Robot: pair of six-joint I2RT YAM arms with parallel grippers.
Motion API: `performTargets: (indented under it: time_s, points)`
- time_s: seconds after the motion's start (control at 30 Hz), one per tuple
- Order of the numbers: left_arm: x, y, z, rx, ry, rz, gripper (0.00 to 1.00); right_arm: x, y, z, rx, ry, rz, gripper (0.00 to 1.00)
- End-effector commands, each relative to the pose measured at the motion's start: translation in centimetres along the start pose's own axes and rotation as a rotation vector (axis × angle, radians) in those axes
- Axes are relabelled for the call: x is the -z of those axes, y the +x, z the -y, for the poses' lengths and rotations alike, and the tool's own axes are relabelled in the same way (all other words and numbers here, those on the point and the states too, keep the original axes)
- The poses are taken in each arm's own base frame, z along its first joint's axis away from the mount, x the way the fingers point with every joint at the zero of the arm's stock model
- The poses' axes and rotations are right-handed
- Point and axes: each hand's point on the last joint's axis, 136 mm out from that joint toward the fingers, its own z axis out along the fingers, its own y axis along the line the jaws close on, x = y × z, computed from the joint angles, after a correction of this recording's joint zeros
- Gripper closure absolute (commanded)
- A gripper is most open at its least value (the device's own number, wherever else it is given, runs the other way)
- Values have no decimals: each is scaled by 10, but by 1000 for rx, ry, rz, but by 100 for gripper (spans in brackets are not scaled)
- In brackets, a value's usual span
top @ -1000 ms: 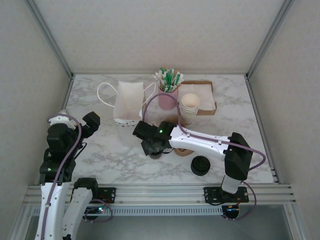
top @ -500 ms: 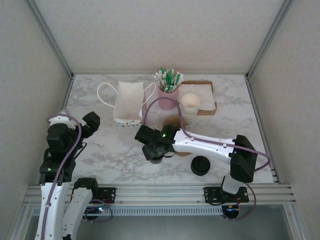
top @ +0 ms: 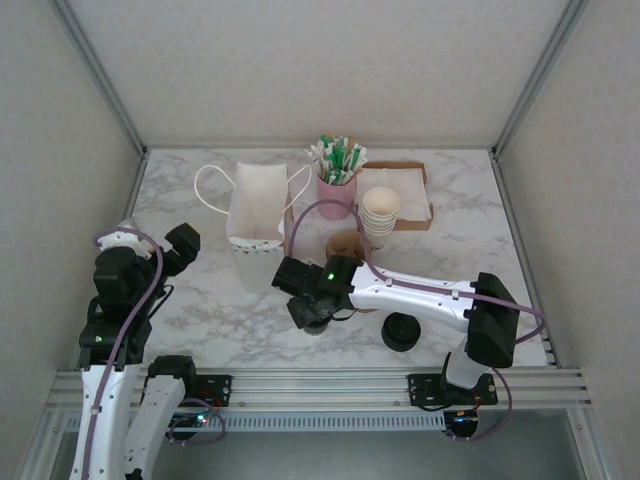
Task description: Pack the takeout coffee
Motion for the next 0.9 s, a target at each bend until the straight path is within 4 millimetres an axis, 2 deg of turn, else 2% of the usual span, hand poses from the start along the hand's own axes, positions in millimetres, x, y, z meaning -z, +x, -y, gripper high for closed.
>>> performTargets:
  time_s: [0.0,0.27,0.53,0.87]
  points:
    - [0,-1,-3,8,-11,8,0,4,26,5,22,20,-77,30]
    - [0,-1,-3,8,-9,10,0,7,27,-11,38,-31,-75,28]
    - [0,-1,-3,8,-9,10,0,6,25,-12,33,-27,-66,24]
    - [0,-1,-3,8,-10,9,0,19,12,-14,47,-31,-18,15]
